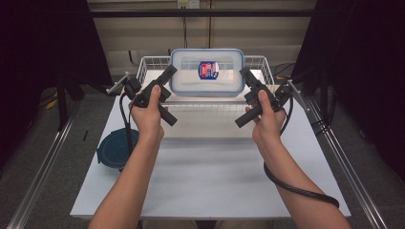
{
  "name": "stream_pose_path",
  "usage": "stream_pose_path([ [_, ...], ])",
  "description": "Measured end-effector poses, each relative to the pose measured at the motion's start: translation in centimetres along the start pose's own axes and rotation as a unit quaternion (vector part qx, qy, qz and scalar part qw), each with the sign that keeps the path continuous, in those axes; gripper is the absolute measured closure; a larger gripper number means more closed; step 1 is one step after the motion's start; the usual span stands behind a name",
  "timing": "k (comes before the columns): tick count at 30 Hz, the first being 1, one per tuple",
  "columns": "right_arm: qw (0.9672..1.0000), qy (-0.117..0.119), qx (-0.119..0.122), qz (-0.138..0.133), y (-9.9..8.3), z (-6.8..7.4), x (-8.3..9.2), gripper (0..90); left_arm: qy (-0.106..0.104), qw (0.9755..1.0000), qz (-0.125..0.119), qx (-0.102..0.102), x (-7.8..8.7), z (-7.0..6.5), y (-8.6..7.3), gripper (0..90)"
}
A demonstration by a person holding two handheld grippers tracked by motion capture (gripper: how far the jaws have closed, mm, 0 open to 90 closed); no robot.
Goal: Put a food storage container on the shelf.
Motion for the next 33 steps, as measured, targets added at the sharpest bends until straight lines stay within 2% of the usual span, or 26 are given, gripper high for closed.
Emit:
stream_pose_path([
  [4, 1.0000, -0.007, -0.002, -0.004, 0.2, -0.3, -0.2, 59.9, 0.005, 1.0000, 0.005, 0.001, -0.3, 0.3, -0.3, 56.2],
  [17, 0.9997, -0.024, -0.008, -0.003, 0.4, -1.2, -1.0, 59.7, 0.025, 0.9997, 0.001, 0.000, -1.4, 1.0, -0.5, 55.6],
  [20, 0.9995, -0.029, -0.009, -0.005, 0.4, -1.3, -1.3, 59.6, 0.025, 0.9997, 0.002, 0.004, -1.6, 1.0, -0.5, 55.5],
  [21, 0.9995, -0.029, -0.010, -0.007, 0.5, -1.4, -1.4, 59.6, 0.026, 0.9996, 0.006, -0.001, -1.5, 1.1, -0.5, 55.5],
  [26, 0.9994, -0.034, -0.011, -0.006, 0.3, -1.4, -1.7, 59.2, 0.029, 0.9996, 0.000, 0.001, -1.7, 1.2, -0.3, 55.5],
  [28, 0.9993, -0.036, -0.007, -0.006, 0.3, -1.5, -1.8, 59.0, 0.030, 0.9995, 0.002, -0.006, -1.7, 1.3, -0.4, 55.5],
  [33, 0.9992, -0.039, -0.005, -0.007, 0.3, -1.7, -2.1, 58.7, 0.032, 0.9995, 0.001, -0.004, -2.0, 1.5, -0.3, 55.4],
])
Point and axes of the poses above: each handheld gripper's, and its own axes: x roughly backward along the jaws, y roughly out of its top, z roughly to its left, the point moved 1 cm from there along -x, roughly forward along the jaws, and after that the axes turned 3 degrees about -y, right-handed, at the moved point
